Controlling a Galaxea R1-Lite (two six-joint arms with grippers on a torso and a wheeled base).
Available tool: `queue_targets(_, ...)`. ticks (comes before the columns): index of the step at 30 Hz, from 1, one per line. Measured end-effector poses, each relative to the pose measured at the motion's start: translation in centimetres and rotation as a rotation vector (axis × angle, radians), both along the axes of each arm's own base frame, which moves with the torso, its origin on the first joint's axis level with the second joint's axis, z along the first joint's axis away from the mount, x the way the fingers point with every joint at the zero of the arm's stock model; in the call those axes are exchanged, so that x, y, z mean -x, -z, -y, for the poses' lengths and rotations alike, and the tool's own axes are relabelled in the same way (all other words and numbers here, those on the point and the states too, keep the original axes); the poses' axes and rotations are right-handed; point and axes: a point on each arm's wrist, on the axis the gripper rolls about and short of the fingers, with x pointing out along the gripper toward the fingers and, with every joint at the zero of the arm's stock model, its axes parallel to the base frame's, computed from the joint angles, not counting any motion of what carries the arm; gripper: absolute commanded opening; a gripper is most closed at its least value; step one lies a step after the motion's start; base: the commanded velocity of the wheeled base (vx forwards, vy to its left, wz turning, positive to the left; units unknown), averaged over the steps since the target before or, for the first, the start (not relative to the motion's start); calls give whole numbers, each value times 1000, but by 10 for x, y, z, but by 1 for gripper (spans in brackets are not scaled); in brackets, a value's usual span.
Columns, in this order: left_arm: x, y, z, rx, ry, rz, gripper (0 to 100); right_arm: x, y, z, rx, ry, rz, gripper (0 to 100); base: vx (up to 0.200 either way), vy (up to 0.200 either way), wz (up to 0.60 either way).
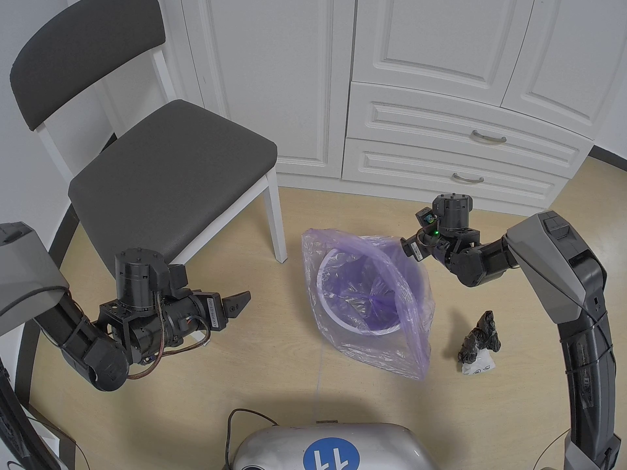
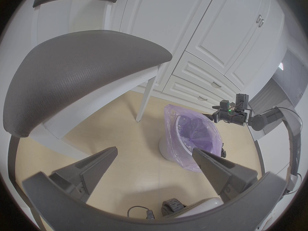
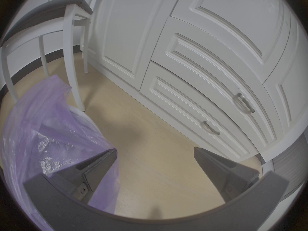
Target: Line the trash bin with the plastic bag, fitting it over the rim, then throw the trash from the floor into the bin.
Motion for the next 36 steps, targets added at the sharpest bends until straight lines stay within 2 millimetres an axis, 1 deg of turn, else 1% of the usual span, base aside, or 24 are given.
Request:
queue_targets(10,-1,2,0,-2,0,-6,100,-16,1,25,-76,79,-17,100,0,0,0)
queue_targets(16,-2,4,1,-4,1,-11,100,-20,15,28,-89,93,-37,100,0,0,0)
queue_targets(18,-2,4,1,-5,1,-12,100,-21,17,28,-112,101,-37,100,0,0,0)
queue_targets(21,-3,4,0,-2,-2,-6,100,-20,11,25,-122,97,-28,100,0,0,0)
queue_targets(23,-3,4,0,2,-3,1,100,-18,1,23,-126,93,-18,100,0,0,0)
queue_targets(26,-3,3,0,7,-3,13,100,-12,-20,19,-129,85,0,100,0,0,0)
queue_targets(27,-3,3,0,8,-3,16,100,-7,-30,15,-131,77,7,100,0,0,0)
queue_targets(30,-3,4,0,8,-4,16,100,8,-51,1,-126,58,7,100,0,0,0)
queue_targets(31,-3,4,0,8,-4,16,100,17,-58,-7,-120,47,-1,100,0,0,0)
queue_targets(34,-2,5,0,8,-3,16,100,44,-65,-34,-94,-6,-45,100,0,0,0)
queue_targets(36,-2,4,0,8,-3,19,100,63,-65,-49,-62,-37,-76,100,0,0,0)
